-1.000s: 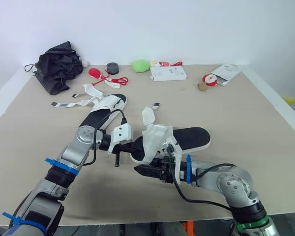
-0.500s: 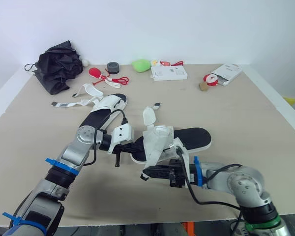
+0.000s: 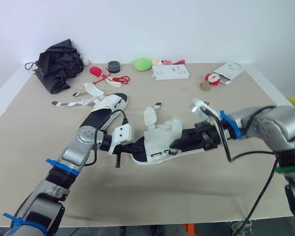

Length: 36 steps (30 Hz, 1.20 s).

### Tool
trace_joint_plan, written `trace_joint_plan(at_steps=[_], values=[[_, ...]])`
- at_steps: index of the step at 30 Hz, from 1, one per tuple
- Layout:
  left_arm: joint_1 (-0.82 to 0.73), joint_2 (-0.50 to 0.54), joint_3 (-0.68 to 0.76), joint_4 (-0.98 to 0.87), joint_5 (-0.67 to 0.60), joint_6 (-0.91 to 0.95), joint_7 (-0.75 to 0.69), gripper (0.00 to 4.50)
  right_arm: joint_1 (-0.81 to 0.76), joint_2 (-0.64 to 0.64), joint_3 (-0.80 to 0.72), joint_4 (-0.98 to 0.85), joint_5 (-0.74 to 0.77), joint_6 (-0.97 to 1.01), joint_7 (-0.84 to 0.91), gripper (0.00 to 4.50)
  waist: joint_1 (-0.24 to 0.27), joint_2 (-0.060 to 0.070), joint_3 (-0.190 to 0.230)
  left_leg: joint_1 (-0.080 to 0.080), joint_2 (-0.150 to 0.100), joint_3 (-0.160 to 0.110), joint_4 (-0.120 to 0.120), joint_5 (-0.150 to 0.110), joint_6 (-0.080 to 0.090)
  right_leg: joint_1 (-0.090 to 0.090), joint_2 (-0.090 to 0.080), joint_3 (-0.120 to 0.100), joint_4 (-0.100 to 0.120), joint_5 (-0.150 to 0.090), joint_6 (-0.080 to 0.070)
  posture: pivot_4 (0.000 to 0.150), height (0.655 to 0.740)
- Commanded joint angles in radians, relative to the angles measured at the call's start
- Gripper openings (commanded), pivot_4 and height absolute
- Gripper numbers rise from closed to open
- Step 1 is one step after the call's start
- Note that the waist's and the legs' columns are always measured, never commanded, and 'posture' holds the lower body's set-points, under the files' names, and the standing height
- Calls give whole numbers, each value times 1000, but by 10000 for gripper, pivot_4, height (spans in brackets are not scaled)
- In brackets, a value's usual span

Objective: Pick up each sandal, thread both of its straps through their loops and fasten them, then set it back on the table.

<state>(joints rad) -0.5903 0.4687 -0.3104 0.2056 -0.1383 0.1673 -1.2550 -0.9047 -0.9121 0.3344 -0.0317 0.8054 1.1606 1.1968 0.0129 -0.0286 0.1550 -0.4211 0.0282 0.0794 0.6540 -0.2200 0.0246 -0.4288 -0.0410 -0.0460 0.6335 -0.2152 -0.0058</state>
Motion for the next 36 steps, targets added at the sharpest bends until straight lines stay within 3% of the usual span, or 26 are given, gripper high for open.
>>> trace_joint_plan(at_steps=[1, 8, 23, 36], values=[[25, 2, -41, 30, 37, 19, 3, 0, -102, 54, 64, 138, -114, -62, 83, 355, 0, 0, 0, 0, 0, 0, 0, 0, 0, 0, 0, 0, 0, 0, 0, 1500, 7400], [24, 2, -42, 28, 40, 20, 2, 0, -190, 131, 129, 286, -230, -89, 192, 355, 2, 0, 0, -7, -1, 1, 2, -1, 1, -6, -1, 1, 0, 7, 2, 1500, 7400], [42, 3, -42, 2, 35, 35, 13, 0, -132, 120, 166, 257, -312, -48, 286, 355, 2, 1, -1, -7, -1, 2, 5, -1, 2, -7, -1, 1, 2, 9, -1, 1500, 7400], [57, 11, -46, -17, 33, 43, 11, 0, -210, 133, 168, 334, -368, -50, 356, 355, 1, 1, -1, -7, -1, 2, 6, -1, 2, -7, -1, 2, 3, 10, -2, 1500, 7400]])
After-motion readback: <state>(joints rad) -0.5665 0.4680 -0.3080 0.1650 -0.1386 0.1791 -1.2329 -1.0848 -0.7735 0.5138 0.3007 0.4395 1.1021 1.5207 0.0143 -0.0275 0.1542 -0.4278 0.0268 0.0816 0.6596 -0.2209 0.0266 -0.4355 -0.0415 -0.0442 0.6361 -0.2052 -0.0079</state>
